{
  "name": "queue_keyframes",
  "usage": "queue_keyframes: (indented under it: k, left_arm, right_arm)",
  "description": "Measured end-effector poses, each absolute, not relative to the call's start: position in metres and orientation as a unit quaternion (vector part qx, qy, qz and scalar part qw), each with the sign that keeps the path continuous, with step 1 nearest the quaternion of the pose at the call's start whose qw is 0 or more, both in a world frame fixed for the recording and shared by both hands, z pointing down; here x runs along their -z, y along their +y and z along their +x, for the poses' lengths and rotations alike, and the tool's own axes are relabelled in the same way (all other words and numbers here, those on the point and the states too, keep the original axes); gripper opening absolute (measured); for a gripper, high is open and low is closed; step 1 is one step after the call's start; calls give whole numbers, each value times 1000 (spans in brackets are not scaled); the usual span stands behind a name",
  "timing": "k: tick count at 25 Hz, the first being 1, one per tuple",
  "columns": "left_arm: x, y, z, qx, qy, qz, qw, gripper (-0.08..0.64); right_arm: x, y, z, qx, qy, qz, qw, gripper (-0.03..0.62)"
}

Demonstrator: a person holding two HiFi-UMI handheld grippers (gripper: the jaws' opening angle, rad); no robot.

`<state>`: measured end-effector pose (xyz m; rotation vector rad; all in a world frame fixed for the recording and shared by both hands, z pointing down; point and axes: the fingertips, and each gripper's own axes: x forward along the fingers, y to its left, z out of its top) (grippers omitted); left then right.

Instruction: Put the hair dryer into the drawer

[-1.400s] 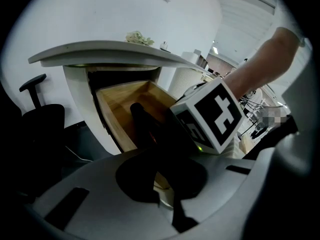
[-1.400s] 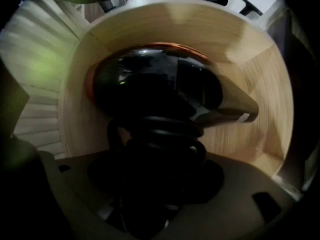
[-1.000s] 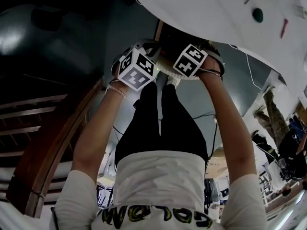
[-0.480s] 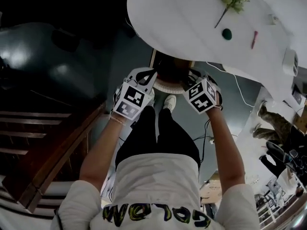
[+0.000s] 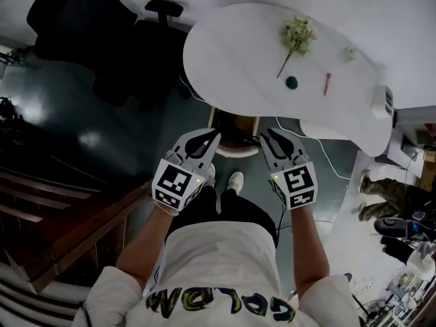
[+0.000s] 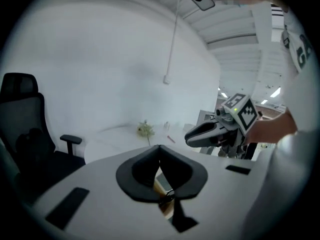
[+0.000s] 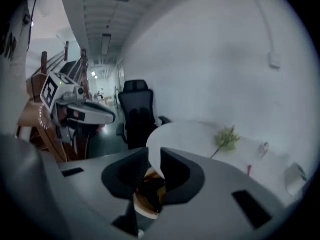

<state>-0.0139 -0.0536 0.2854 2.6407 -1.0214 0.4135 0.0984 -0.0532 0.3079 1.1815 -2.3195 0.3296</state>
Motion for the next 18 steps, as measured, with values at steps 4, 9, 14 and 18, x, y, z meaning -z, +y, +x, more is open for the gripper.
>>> queue_keyframes:
  k: [4,9,14,18]
  left_arm:
    - [-225,-34,-12,-96,-368,918,110,12]
    - [-162,-6,-3,-46,-373,923,77,12]
    - [-119,11,2,-14,-383,922,54,12]
    - [-94,22,4,4,-381,923,46,12]
  right_arm:
    - [-240,-30,109,-100,-858,471,181,59]
    - [-166,-1,118,-63,-861,492,115,49]
    - [-109,20,117,-28,-866,494,80,38]
    - [-84,33,117,-9,-868,492,72,34]
